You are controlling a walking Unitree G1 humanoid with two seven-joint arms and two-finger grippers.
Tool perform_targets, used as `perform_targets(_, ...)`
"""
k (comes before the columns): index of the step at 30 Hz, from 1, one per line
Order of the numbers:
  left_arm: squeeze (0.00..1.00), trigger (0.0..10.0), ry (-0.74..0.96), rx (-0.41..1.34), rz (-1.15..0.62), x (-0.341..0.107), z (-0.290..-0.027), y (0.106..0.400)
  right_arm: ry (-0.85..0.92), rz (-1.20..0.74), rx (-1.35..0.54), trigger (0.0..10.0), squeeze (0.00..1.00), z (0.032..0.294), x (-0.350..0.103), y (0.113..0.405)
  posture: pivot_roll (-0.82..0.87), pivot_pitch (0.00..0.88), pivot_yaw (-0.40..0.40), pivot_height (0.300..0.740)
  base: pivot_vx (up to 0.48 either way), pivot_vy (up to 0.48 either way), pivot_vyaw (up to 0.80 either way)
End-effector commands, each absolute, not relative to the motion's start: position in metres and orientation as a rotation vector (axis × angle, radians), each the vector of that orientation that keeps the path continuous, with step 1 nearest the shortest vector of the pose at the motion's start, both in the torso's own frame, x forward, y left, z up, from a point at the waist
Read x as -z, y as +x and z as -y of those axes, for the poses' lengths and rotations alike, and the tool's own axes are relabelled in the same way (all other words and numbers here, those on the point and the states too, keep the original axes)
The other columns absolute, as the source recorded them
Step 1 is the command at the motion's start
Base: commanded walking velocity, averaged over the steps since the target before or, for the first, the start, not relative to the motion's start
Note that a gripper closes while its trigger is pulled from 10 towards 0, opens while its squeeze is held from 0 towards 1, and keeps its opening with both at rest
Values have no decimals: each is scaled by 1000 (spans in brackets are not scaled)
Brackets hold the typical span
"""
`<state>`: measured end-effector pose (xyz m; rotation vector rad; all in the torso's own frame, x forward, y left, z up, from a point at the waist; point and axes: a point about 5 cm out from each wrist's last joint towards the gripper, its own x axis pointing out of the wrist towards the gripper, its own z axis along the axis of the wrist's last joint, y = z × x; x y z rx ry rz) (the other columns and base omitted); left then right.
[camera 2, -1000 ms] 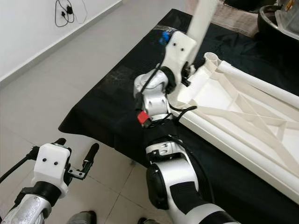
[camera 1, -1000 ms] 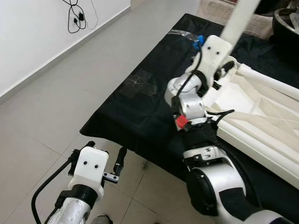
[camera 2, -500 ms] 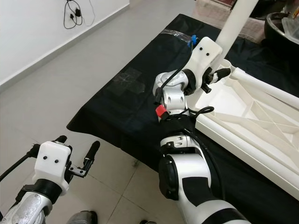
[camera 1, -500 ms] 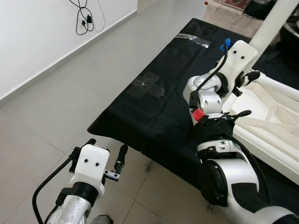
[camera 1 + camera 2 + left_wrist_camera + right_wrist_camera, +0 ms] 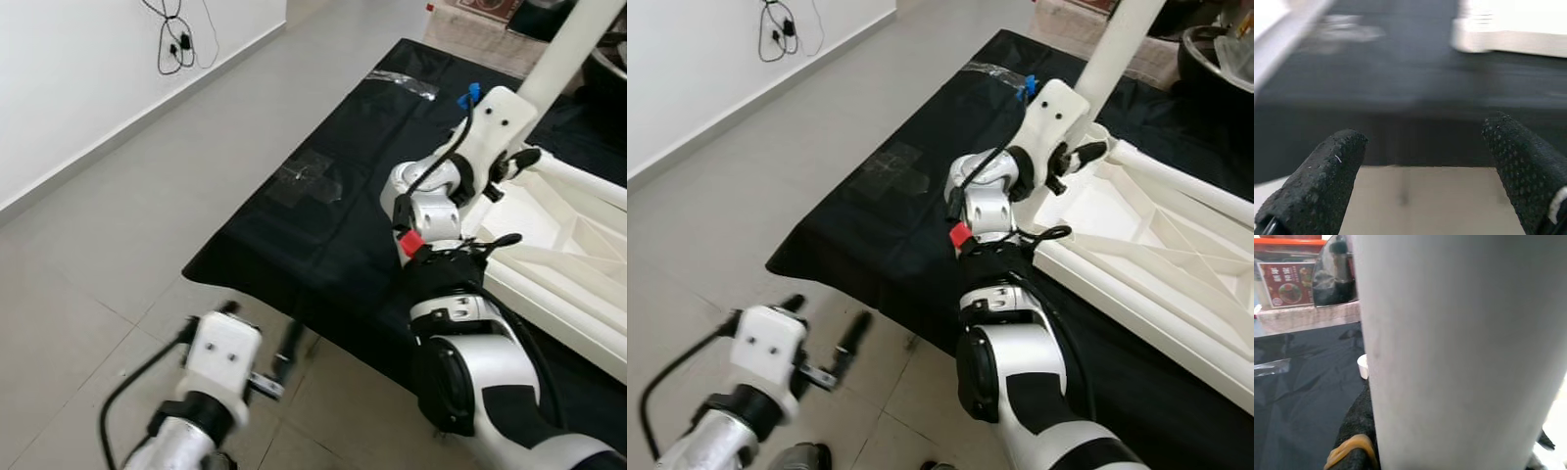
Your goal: Building children table
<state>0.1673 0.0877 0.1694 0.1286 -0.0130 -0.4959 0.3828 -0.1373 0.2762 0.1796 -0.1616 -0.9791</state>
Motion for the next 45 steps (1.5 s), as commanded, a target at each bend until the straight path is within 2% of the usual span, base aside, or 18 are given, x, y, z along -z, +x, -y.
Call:
perform_targets(1, 0, 10000, 118, 509, -4, -166, -86, 164, 110, -112, 1006, 10000, 0, 144, -211, 381, 103, 249, -68, 740, 0, 0, 0)
perform_targets(8, 0, 10000, 119, 495, -18, -162, -85, 162, 98, -82, 952, 10000, 0, 136, -211, 381, 104, 248, -70, 740, 0, 0, 0)
perform_targets(9, 0, 10000, 122, 496, -19, -162, -85, 161, 110, -80, 942, 10000, 235, 135, -212, 382, 102, 246, -71, 740, 0, 0, 0)
perform_targets(12, 0, 10000, 126, 503, -20, -161, -86, 161, 123, -70, 928, 10000, 345, 135, -214, 383, 99, 248, -70, 740, 0, 0, 0)
perform_targets(13, 0, 10000, 126, 504, -20, -161, -85, 161, 121, -61, 921, 10000, 675, 134, -215, 383, 100, 248, -69, 740, 0, 0, 0)
perform_targets(15, 0, 10000, 126, 505, -20, -161, -85, 161, 120, -55, 916, 10000, 675, 134, -217, 383, 100, 248, -69, 740, 0, 0, 0)
perform_targets(16, 0, 10000, 128, 503, -22, -160, -85, 161, 135, -54, 894, 10000, 1000, 133, -217, 384, 100, 249, -69, 740, 0, 0, 0)
perform_targets(20, 0, 10000, 131, 499, -25, -160, -86, 161, 138, -53, 888, 10000, 1000, 133, -217, 384, 101, 249, -67, 740, 0, 0, 0)
perform_targets(21, 0, 10000, 131, 498, -25, -160, -86, 161, 140, -48, 881, 10000, 808, 132, -218, 384, 100, 248, -68, 740, 0, 0, 0)
perform_targets(22, 0, 10000, 132, 496, -25, -160, -86, 161, 140, -44, 877, 10000, 0, 132, -218, 384, 102, 249, -68, 740, 0, 0, 0)
perform_targets(29, 0, 10000, 136, 492, -27, -159, -87, 161, 156, -31, 867, 10000, 0, 129, -220, 385, 102, 250, -70, 740, 0, 0, 0)
perform_targets(30, 0, 10000, 137, 491, -27, -159, -87, 160, 154, -30, 868, 3608, 0, 129, -220, 385, 102, 250, -70, 740, 0, 0, 0)
perform_targets(32, 0, 10000, 137, 492, -27, -159, -87, 160, 151, -32, 864, 667, 0, 129, -220, 385, 101, 249, -71, 740, 0, 0, 0)
perform_targets(33, 0, 10000, 136, 492, -27, -159, -87, 160, 151, -34, 860, 667, 0, 129, -219, 385, 101, 249, -71, 740, 0, 0, 0)
perform_targets(34, 0, 10000, 135, 492, -28, -159, -87, 160, 149, -34, 857, 7529, 0, 129, -219, 385, 103, 250, -70, 740, 0, 0, 0)
perform_targets(36, 0, 10000, 135, 491, -28, -159, -87, 160, 148, -34, 854, 7529, 0, 128, -219, 385, 103, 250, -70, 740, 0, 0, 0)
perform_targets(37, 0, 10000, 135, 490, -28, -159, -87, 160, 137, -31, 854, 10000, 0, 128, -219, 385, 101, 249, -70, 740, 0, 0, 0)
perform_targets(45, 0, 10000, 137, 487, -29, -158, -87, 161, 130, -28, 836, 10000, 0, 124, -220, 385, 101, 247, -71, 740, 0, 0, 0)
